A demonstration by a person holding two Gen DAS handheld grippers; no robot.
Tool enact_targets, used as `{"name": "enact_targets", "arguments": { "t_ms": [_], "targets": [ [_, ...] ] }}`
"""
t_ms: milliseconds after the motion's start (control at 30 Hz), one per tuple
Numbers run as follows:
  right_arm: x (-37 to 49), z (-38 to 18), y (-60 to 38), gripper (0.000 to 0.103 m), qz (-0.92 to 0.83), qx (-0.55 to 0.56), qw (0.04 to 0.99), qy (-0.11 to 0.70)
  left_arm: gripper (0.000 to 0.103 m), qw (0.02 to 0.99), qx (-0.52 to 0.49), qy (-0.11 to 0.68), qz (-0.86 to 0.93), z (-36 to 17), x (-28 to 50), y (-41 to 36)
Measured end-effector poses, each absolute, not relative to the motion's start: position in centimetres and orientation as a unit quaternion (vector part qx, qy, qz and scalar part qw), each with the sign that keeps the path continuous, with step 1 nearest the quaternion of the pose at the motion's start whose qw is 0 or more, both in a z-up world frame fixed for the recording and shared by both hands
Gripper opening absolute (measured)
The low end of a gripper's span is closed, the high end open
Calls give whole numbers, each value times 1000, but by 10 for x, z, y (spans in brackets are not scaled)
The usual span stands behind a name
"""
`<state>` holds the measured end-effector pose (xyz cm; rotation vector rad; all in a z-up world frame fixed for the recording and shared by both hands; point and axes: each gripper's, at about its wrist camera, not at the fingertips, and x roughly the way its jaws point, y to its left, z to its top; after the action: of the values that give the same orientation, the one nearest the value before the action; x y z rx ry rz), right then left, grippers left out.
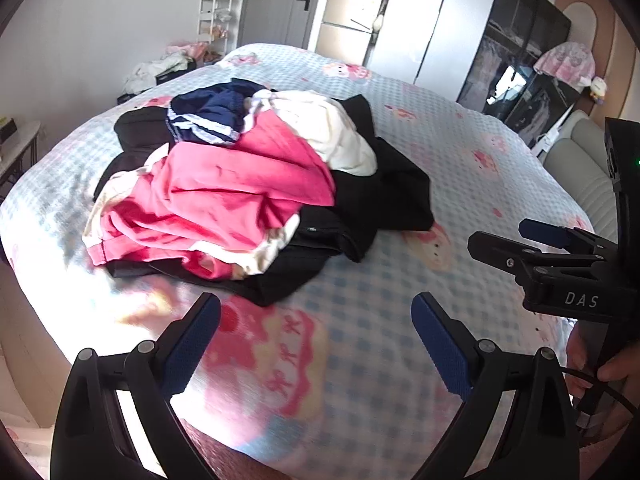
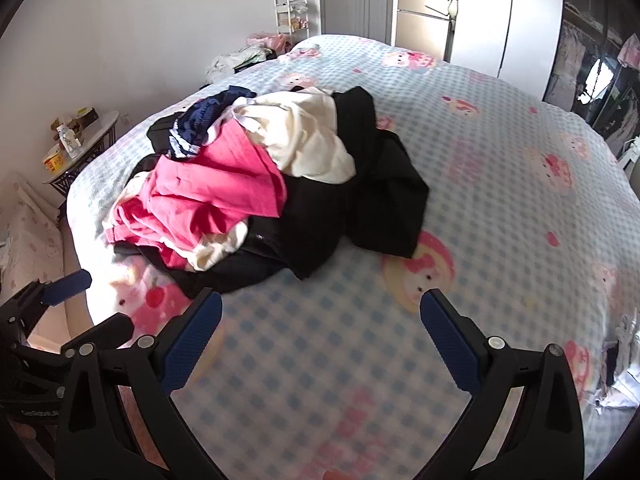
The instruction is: Fold clothes
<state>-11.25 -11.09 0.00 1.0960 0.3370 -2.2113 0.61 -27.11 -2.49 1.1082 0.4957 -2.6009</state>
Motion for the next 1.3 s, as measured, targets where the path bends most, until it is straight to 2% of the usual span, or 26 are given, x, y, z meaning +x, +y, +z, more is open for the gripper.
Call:
{"name": "enact_targets", "arguments": {
  "t_ms": [133, 200, 267, 400, 500, 600, 667, 833, 867, 900, 933, 967, 1067, 1100, 1133, 1167, 1233, 1300],
  "targets": [
    [-131, 3, -165, 99, -830, 421, 347, 114, 95, 166, 367, 181, -897, -23, -20, -321],
    [-146, 2, -194, 97, -829, 425, 345, 115, 85, 183, 361, 180, -897, -21, -39, -345],
    [-161, 1, -221, 92, -829, 427, 343, 114, 81, 193, 359, 184, -894, -20, -60, -370],
    [-189, -8, -266, 90, -822, 436, 353, 96, 73, 218, 367, 179, -886, -31, -91, -408],
    [-205, -20, -296, 83, -806, 455, 370, 87, 73, 211, 368, 195, -884, -43, -101, -432],
    [-214, -29, -325, 81, -789, 464, 393, 81, 73, 189, 369, 194, -889, -52, -104, -439],
    [-214, -30, -332, 73, -786, 464, 399, 88, 75, 174, 370, 191, -892, -58, -105, -443],
    [-215, -34, -350, 72, -779, 462, 411, 103, 75, 154, 351, 207, -900, -71, -101, -449],
    [-215, -35, -354, 63, -777, 462, 414, 106, 75, 151, 350, 204, -902, -72, -105, -450],
    [-215, -36, -358, 43, -776, 461, 417, 109, 75, 147, 348, 202, -904, -71, -109, -450],
    [-215, -37, -361, 29, -774, 461, 419, 112, 75, 138, 346, 195, -907, -68, -115, -447],
    [-215, -37, -365, 23, -772, 461, 422, 116, 75, 128, 345, 186, -911, -65, -121, -443],
    [-215, -38, -369, 16, -773, 458, 422, 124, 75, 101, 350, 165, -917, -60, -142, -432],
    [-215, -38, -366, 16, -776, 456, 417, 126, 73, 96, 359, 163, -914, -63, -150, -429],
    [-215, -37, -363, 16, -780, 454, 411, 128, 65, 90, 368, 161, -911, -65, -158, -426],
    [-216, -37, -360, 16, -783, 452, 406, 131, 46, 85, 377, 160, -908, -68, -166, -422],
    [-216, -36, -353, 16, -790, 448, 396, 135, 36, 92, 374, 141, -912, -63, -166, -409],
    [-208, -29, -339, 15, -791, 444, 402, 128, 16, 94, 360, 121, -920, -52, -156, -393]
  ]
}}
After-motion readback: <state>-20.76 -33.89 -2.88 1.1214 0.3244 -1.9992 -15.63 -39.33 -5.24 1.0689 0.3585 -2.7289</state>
